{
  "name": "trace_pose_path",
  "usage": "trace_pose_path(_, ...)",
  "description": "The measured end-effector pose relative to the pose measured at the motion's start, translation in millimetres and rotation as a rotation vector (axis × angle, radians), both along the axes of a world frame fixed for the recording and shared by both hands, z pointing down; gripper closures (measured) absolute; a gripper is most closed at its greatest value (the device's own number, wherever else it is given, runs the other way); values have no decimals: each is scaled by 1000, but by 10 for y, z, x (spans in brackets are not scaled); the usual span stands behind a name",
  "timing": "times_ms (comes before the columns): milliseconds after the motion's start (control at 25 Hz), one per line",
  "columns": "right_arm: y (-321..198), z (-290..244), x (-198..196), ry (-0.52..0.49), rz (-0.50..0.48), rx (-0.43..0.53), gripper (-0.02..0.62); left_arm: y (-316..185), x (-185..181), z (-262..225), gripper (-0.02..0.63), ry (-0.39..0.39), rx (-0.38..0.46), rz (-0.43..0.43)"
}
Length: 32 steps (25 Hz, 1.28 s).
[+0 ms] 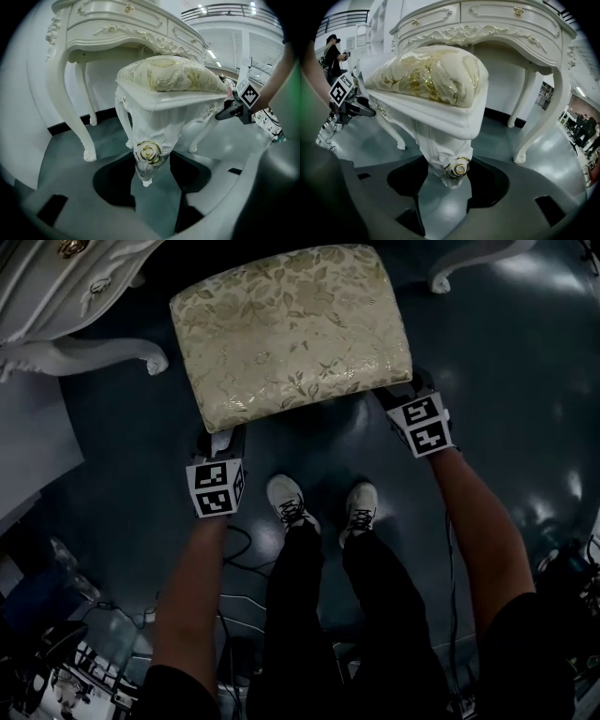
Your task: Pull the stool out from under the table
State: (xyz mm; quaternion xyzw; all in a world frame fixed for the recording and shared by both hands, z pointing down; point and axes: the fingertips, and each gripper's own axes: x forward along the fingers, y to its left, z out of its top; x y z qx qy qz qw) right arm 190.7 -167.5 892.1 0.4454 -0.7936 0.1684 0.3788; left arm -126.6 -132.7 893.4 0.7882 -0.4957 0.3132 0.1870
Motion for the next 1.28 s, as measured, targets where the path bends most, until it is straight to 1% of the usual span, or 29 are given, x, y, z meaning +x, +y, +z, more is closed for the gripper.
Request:
trace_pose_path(120,-45,45,-2,-18,-12,16,321,-12,7,8,365,-14,20,-19)
trace_pose_path(240,-82,56,-9,-20,-18,16,321,-27,0,10,364,-18,22,-30)
trace_pose_path(400,28,-48,-4,8,8,-42,321,-13,0,1,364,12,-28,-8)
trace_pose_path(520,42,-90,4,18,20,-53,321,-23,5,7,364,25,-41,0)
trace_pose_path(840,78,-39,46,22,5,-66,321,-3,-6,33,364,-5,-44,16)
trace_pose_path(1120,55,-46,69,9,-9,-68,321,2,16,24,364,-5,-37,-28)
trace_pose_path(1280,46,-89,5,-22,-9,-66,321,6,1,33,364,-19,-30,-28)
